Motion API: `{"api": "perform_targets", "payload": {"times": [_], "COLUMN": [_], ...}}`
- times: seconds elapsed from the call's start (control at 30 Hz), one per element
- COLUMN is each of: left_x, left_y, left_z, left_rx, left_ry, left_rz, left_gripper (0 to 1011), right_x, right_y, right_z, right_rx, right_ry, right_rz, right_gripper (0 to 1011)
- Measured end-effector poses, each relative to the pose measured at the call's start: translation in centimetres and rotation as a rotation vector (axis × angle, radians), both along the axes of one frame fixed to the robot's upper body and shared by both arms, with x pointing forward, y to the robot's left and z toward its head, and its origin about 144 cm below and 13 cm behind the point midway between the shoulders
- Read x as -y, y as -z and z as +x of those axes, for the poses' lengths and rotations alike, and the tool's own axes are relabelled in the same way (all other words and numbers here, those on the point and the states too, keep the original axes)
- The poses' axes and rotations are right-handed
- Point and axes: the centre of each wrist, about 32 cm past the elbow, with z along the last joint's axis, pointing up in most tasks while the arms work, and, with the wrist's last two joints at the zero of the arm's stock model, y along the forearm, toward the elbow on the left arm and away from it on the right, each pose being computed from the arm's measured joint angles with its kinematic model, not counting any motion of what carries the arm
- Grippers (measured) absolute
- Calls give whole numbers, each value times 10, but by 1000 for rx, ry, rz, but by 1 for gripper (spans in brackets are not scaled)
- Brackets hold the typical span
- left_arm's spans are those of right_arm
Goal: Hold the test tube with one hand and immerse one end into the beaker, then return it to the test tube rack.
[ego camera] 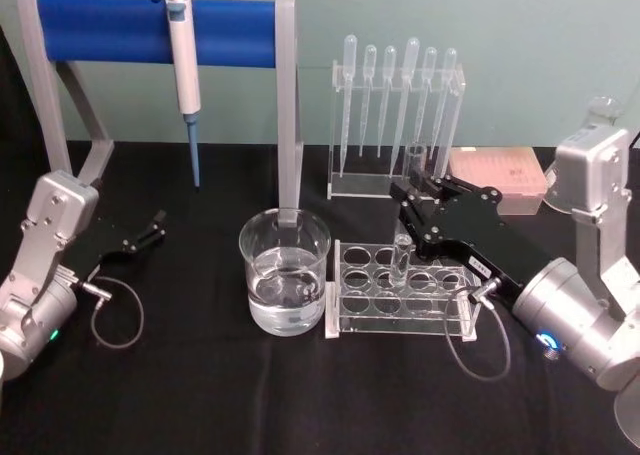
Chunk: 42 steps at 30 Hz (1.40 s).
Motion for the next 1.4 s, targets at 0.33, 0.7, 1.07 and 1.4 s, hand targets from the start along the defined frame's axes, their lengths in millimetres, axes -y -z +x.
{"api": "perform_targets", "payload": {"times": [0.33, 0.7, 1.07, 1.4], "left_x": [0, 0, 0, 0], "left_y": [0, 0, 0, 0], "left_z": [0, 0, 0, 0], "left_rx": [0, 0, 0, 0], "left_ry": [0, 0, 0, 0], "left_rz": [0, 0, 0, 0], "left_gripper": [1000, 1000, 1000, 1000], "right_x": [-5, -11, -18, -19], "right_y": [6, 19, 30, 34], "right_z": [18, 33, 37, 35], "right_rx": [-9, -57, -95, -119], "right_ry": [-21, -43, -60, -66], "right_rz": [-20, -40, -63, -74], "right_gripper": [226, 225, 225, 468]}}
